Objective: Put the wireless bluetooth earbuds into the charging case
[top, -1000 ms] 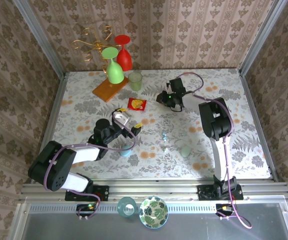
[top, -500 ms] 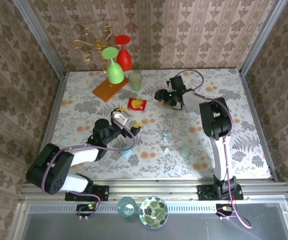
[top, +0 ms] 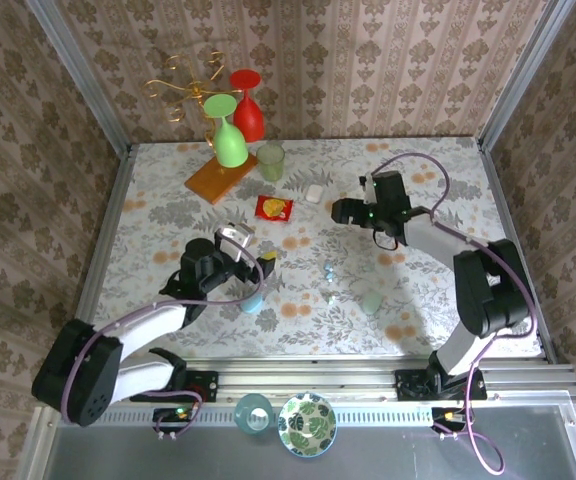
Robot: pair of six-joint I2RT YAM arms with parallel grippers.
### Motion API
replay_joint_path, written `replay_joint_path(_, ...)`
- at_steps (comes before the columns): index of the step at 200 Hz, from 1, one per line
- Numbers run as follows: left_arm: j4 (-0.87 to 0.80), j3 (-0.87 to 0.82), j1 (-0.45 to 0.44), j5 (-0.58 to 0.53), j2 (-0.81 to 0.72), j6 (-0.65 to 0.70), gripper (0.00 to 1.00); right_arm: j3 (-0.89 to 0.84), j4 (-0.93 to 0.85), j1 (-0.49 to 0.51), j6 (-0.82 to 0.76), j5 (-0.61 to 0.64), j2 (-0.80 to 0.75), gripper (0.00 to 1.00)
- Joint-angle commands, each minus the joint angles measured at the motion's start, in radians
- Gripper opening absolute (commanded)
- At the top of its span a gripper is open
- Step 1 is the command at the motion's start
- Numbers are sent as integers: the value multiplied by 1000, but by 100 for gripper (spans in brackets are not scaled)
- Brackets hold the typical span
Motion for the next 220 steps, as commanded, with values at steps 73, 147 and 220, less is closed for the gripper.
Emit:
replay_joint_path(73,-614,-19,-150,-330,-291,-202,100,-80,112,41,-55,-57,-42,86)
replay_joint_path(147,-656,-1,-223,-264,-133,-205,90,-63,121,47,-50,-60,-7,86)
replay_joint_path(220,-724,75,-254,-275,32,-240,75,-68,134,46,-42,-54,20,86)
